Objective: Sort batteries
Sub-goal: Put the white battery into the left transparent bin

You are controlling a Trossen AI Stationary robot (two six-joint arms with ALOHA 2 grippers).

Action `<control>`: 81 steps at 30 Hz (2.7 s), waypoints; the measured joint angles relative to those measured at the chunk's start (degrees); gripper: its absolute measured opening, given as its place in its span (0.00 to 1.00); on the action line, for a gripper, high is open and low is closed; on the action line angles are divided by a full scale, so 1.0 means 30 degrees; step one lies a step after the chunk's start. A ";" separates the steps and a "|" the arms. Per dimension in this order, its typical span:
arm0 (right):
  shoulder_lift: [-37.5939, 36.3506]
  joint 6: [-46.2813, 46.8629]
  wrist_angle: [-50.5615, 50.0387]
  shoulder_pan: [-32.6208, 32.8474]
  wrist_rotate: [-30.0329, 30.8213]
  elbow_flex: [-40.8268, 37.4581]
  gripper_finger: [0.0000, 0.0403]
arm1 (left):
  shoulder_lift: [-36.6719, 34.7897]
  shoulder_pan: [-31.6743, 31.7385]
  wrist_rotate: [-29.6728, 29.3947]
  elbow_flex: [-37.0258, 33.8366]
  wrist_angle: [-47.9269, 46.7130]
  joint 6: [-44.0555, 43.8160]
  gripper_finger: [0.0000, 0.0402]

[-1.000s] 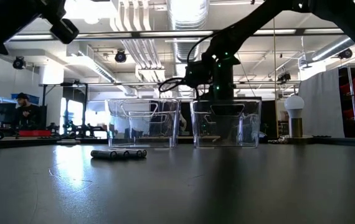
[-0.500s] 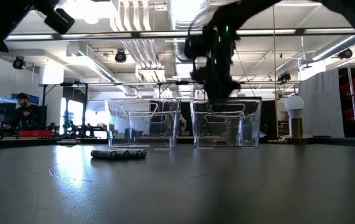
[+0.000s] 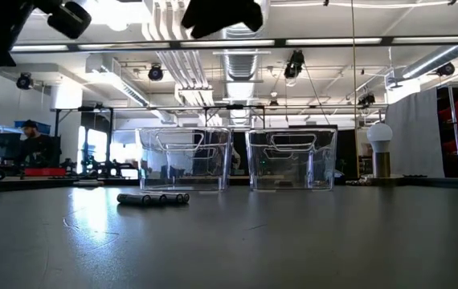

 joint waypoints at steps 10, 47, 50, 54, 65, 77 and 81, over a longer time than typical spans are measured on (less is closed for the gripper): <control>0.5210 0.4497 0.0115 0.1467 0.0377 -0.0044 0.35 | 0.1508 -0.1621 -0.0244 -0.0007 -0.4325 -0.1721 0.39; 0.6313 0.4633 0.3639 -0.0255 -0.2859 -0.2576 0.22 | 1.3390 -1.3085 -1.4534 0.0848 -0.9168 0.5090 0.39; 0.6313 0.4325 0.3927 -0.0247 -0.2942 -0.2700 0.20 | 1.4372 -1.3079 -1.5125 0.1495 -0.9162 0.5529 0.39; 0.6313 0.3803 0.3963 -0.0247 -0.3441 -0.2711 0.19 | 1.5606 -1.3070 -1.5528 0.2478 -0.9203 0.5855 0.39; 0.6360 0.3523 0.3719 -0.0204 -0.3590 -0.2769 0.23 | 1.7939 -1.3070 -1.5532 0.3745 -0.9004 0.5875 0.39; 0.7260 0.3359 0.3213 -0.0094 -0.3756 -0.2697 0.08 | 1.7867 -1.3070 -1.5524 0.3745 -1.0039 0.4933 0.39; 0.7195 0.2819 0.2927 -0.0094 -0.3830 -0.2696 0.05 | 1.7562 -1.3070 -1.5201 0.3730 -1.1171 0.3470 0.39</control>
